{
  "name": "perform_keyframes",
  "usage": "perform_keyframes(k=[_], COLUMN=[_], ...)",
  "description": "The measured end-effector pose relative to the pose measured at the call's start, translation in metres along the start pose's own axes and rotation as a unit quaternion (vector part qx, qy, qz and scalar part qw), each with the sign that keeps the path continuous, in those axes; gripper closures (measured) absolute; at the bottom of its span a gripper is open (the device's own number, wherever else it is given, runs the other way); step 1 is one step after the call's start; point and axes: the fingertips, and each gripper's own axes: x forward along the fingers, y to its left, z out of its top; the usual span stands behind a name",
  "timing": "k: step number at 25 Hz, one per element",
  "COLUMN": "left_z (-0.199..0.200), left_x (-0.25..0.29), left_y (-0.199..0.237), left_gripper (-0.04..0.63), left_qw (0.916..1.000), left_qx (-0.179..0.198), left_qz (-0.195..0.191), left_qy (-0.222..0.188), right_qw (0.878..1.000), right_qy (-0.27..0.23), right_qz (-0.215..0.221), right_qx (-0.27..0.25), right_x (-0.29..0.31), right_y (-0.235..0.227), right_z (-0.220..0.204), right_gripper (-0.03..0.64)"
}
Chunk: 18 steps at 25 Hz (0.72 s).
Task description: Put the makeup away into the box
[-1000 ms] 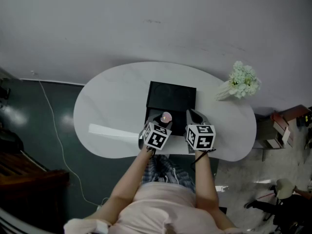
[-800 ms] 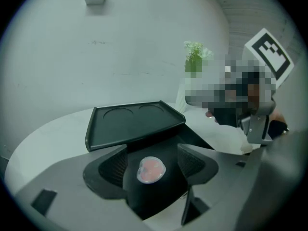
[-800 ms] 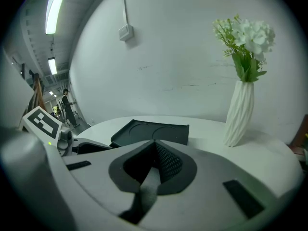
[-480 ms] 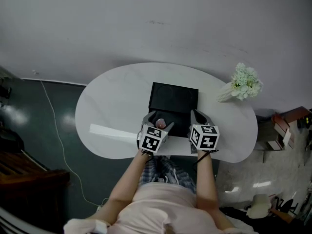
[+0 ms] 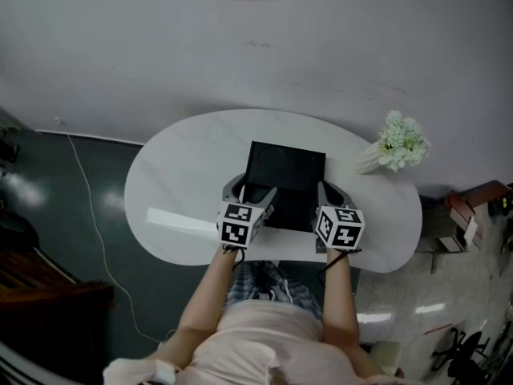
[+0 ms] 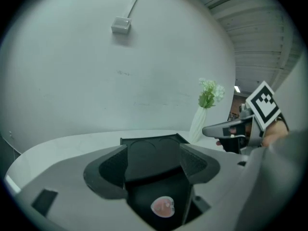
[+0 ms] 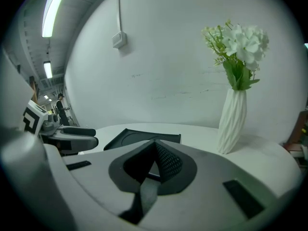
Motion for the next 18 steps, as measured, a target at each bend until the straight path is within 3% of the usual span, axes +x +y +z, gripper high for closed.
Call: perform_keyframes(k=[2, 6, 11, 18], left_z=[0.019, 0.059, 0.110, 0.158], left_x=[-0.006, -0.021, -0.039, -0.053], left_y=[0.011, 0.029, 0.036, 0.035], left_gripper=[0.250, 0.347, 0.467, 0.555], left_qw=[0.9996, 0.9969, 0.9900, 0.9804], left_qx=[-0.006, -0.004, 0.021, 0.061], left_qz=[0.011, 0.038, 0.060, 0.075], left_qy=[-0.024, -0.068, -0.126, -0.172], right_qw=[1.000, 0.999, 0.994, 0.982], right_qy=[-0.009, -0.040, -0.104, -0.190], right_qz=[-0.002, -0.001, -0.003, -0.009], right_qx=[0.002, -0.002, -0.015, -0.005], right_x=[-0.002, -0.008, -0.020, -0.044], right_y=[-0.003, -0.006, -0.007, -0.016], right_z=[0.008, 0.031, 0.072, 0.123], right_gripper=[0.601, 0.601, 0.601, 0.601])
